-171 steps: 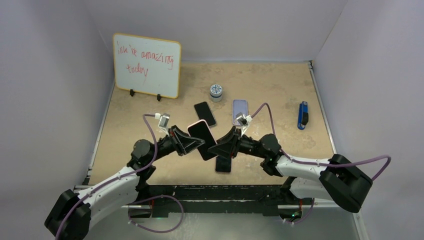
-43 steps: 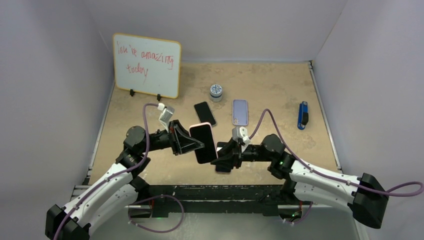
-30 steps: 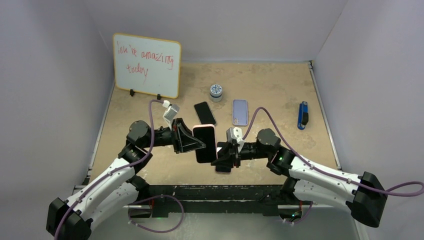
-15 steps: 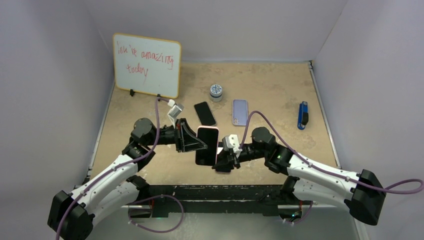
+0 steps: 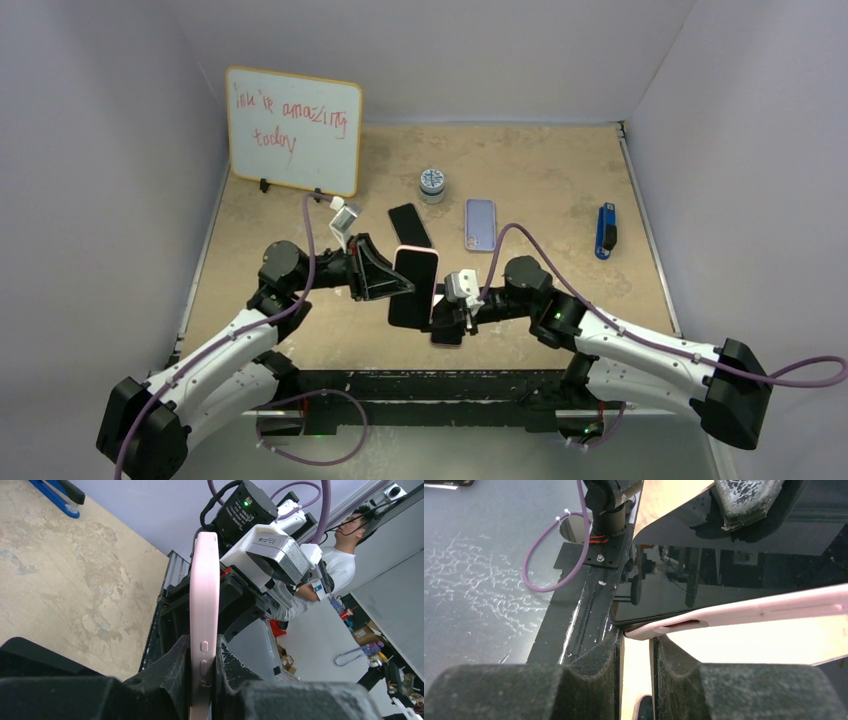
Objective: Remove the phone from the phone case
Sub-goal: Remove the phone case from the phone.
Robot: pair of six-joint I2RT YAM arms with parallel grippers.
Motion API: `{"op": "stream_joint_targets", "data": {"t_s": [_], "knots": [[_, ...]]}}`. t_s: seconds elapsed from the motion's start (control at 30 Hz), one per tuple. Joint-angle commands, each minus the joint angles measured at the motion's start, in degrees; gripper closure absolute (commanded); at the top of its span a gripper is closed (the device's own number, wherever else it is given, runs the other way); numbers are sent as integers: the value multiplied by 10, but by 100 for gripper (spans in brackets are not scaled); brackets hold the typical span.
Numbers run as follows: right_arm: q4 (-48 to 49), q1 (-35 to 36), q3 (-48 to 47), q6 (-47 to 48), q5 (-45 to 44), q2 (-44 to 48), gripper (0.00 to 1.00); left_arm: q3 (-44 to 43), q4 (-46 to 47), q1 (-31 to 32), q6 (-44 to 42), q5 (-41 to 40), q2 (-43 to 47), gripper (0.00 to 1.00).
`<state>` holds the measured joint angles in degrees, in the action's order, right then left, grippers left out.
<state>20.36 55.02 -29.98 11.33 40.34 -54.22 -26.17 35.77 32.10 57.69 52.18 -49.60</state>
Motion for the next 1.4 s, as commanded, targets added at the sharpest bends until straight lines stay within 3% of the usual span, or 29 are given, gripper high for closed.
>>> {"op": "stream_joint_targets", "data": {"t_s": [0.0,0.33,0.77,1.07,1.27,1.37], "knots": [[112,-3,1,-44,-88,19,100,5,63,2,43,-29,10,100],[281,-16,58,-224,-156,41,100,58,158,2,89,-22,-2,100],[452,-91,78,-418,-138,-75,100,110,368,10,220,-22,-26,100],[503,-100,53,-472,-115,-120,100,128,285,43,158,-55,-30,100],[518,-105,53,-494,-105,-117,90,134,150,42,75,-101,-17,100],[526,-108,58,-504,-104,-111,85,138,142,42,66,-106,-21,100]]}}
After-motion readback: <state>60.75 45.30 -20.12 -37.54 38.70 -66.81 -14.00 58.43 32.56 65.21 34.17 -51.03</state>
